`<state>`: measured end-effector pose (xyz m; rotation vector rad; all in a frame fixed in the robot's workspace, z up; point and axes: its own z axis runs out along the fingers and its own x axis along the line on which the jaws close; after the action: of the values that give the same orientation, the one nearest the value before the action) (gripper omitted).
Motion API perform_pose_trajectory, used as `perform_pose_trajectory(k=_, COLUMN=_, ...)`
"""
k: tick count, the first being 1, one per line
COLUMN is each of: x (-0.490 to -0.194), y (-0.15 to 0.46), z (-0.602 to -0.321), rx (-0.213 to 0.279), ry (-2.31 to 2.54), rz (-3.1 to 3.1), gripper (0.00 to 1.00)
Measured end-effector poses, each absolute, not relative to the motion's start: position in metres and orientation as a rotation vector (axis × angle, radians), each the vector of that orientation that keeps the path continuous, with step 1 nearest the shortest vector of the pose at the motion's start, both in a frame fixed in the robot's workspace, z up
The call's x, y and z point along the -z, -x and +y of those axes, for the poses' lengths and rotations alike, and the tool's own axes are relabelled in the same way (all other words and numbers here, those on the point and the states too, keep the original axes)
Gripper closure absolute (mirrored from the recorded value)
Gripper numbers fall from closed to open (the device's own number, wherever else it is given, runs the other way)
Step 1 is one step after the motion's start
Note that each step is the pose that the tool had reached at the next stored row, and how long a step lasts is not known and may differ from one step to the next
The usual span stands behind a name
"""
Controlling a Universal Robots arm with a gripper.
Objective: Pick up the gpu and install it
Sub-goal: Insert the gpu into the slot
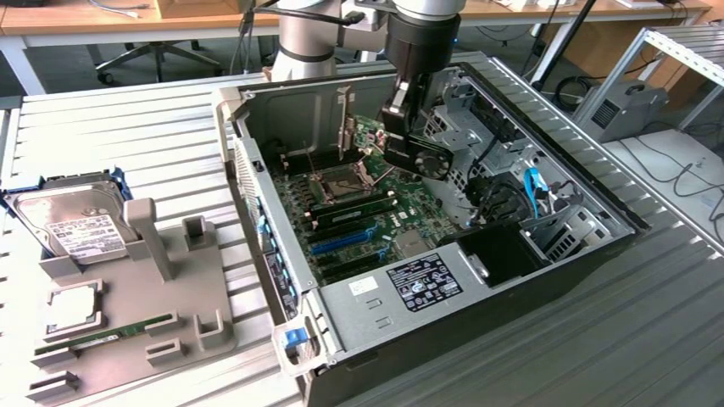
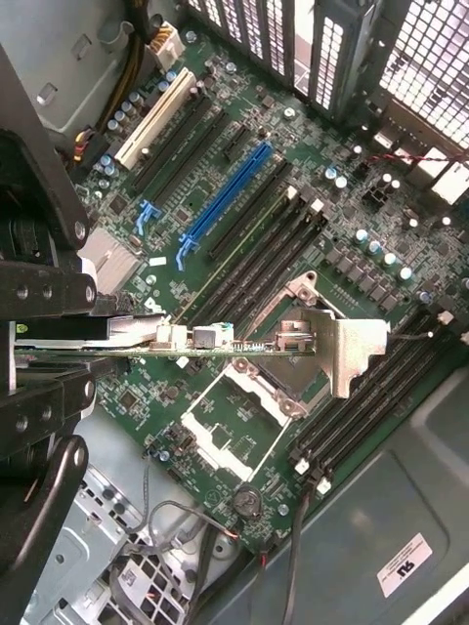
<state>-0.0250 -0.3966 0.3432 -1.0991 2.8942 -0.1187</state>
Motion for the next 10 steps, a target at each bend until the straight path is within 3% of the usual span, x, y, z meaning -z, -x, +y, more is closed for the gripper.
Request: perform_pose_trajectory(k=10, x=-0.3431, y=0.0250, z=-0.3966, rx=0.124, ry=1.139, rz=2.879, gripper=0.74)
